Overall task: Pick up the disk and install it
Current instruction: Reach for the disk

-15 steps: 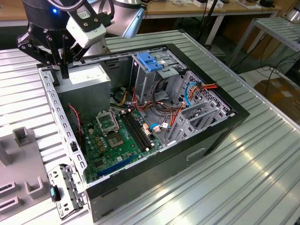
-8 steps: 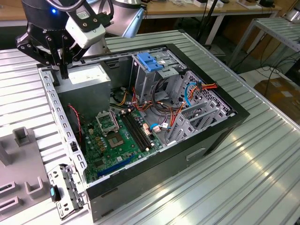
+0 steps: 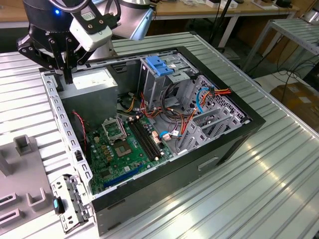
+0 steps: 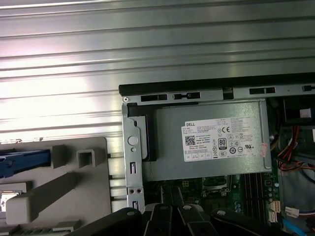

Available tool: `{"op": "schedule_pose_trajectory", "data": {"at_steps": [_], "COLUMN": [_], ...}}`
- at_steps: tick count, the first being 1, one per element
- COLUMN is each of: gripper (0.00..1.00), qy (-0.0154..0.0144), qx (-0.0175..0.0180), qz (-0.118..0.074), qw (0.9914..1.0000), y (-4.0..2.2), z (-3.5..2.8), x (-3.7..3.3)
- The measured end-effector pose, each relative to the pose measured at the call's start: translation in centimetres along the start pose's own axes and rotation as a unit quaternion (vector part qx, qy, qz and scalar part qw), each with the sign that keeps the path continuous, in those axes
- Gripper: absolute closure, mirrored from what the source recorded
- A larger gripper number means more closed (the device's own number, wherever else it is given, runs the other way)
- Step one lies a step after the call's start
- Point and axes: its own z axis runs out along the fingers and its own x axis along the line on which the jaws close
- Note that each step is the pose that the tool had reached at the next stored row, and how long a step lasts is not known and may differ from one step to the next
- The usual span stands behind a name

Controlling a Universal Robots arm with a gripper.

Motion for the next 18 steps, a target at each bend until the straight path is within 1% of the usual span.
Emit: {"op": "schedule_pose_trajectory", "data": {"at_steps": [2, 5, 13, 18], "gripper": [0.89, 0.89, 0.89, 0.89], "qy": [0.0, 0.0, 0.0, 0.0], "qx": [-0.0001, 0.0, -0.0001, 0.0], "qz": [0.0, 0.0, 0.0, 0.0], "qw": [1.0, 1.0, 1.0, 1.0], "y": [-0.02, 0.0, -0.01, -0.05], "z": [0.01, 0.01, 0.04, 0.07], "x": [0.12, 0.5, 0.98, 1.39]}}
